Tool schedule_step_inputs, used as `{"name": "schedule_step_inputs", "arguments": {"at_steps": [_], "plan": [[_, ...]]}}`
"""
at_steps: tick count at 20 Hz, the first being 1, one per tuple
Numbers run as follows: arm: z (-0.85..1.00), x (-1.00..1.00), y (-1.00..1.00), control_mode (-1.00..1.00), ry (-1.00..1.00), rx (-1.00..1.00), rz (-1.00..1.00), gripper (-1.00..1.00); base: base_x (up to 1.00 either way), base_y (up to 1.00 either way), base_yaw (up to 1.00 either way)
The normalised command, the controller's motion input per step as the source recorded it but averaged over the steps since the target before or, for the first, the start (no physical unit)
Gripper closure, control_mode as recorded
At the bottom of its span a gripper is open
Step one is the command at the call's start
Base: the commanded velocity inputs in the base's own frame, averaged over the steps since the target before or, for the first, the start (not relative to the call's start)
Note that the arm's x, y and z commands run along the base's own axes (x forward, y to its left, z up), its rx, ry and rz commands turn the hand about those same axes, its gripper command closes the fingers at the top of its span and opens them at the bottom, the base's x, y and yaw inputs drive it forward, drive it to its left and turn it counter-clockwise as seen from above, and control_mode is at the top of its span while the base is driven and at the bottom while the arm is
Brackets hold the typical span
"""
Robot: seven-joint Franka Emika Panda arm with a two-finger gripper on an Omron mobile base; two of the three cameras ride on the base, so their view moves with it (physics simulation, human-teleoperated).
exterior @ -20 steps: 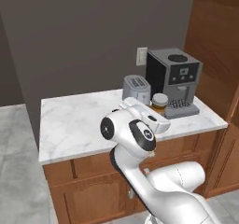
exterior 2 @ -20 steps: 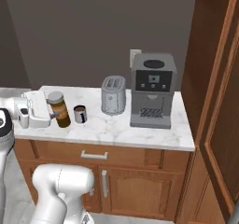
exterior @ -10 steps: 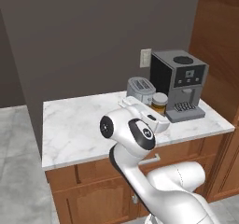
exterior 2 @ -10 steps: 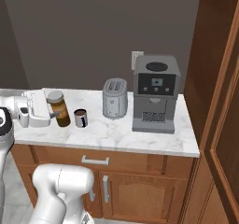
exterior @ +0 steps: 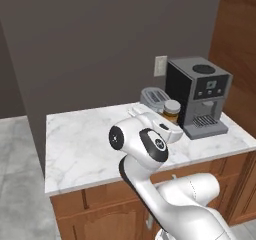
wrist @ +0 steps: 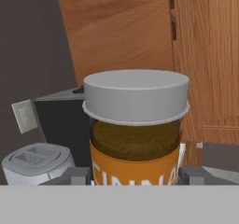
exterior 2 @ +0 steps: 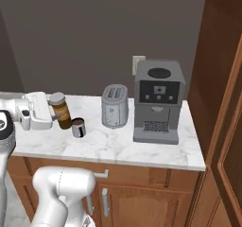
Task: Pick the cinnamon and honey bottle from the cabinet and place them next to the mug.
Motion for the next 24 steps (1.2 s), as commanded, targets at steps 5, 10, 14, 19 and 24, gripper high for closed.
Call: {"name": "schedule_step_inputs", "arguments": {"at_steps": [5, 10, 14, 19, 24], "plan": [[0.0, 0.0, 0.0, 1.0, 0.0, 0.0, 0.0, 1.0, 0.15, 0.01, -0.02], [0.0, 0.0, 0.0, 1.0, 0.0, 0.0, 0.0, 1.0, 0.0, 0.24, -0.16], [0.0, 0.0, 0.0, 1.0, 0.0, 0.0, 0.0, 1.0, 0.04, 0.56, -0.24], [0.0, 0.0, 0.0, 1.0, 0.0, 0.0, 0.0, 1.0, 0.15, 0.45, -0.11], [0.0, 0.0, 0.0, 1.0, 0.0, 0.0, 0.0, 1.0, 0.0, 0.0, 0.0]]}}
